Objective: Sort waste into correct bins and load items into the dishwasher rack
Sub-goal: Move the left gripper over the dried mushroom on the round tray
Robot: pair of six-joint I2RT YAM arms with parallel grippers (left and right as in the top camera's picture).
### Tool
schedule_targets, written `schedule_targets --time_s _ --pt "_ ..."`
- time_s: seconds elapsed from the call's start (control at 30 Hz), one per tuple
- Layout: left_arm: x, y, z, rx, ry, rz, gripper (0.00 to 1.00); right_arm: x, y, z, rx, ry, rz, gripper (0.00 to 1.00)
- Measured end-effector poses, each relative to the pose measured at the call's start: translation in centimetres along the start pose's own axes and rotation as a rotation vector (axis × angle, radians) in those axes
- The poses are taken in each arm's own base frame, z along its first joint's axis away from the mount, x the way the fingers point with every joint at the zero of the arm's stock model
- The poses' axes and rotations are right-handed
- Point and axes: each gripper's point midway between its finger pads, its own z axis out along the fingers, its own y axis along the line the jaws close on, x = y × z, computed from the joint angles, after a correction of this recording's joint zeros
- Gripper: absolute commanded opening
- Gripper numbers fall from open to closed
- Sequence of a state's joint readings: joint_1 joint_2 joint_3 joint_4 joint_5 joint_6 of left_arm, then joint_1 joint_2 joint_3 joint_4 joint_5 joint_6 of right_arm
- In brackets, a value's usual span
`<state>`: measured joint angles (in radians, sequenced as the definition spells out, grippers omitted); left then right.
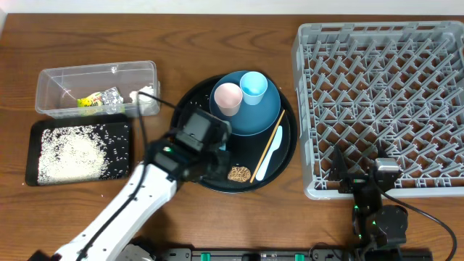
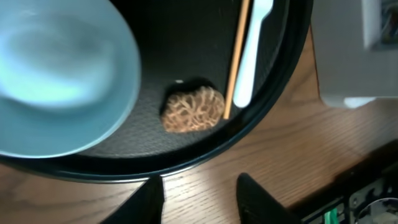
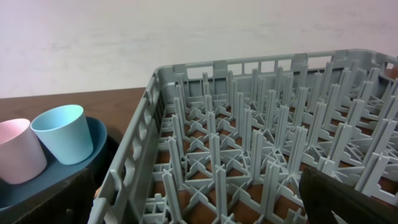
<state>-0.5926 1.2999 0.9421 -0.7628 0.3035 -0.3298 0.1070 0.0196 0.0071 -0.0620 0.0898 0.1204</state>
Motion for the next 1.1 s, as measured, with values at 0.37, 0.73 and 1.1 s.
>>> schedule_targets --time_s 0.37,0.73,1.1 --pt "1.1 -2.9 2.5 0.016 0.048 0.092 0.98 0.0 0.0 0.0 0.000 0.000 0.000 0.99" --pt "1.5 -3.5 2.5 0.051 0.067 0.085 0.85 0.0 0.0 0.0 0.000 0.000 0.000 0.99" --pt "2.4 -3.4 2.9 -0.054 0.054 0.040 0.84 0.0 0.0 0.0 0.000 0.000 0.000 0.99"
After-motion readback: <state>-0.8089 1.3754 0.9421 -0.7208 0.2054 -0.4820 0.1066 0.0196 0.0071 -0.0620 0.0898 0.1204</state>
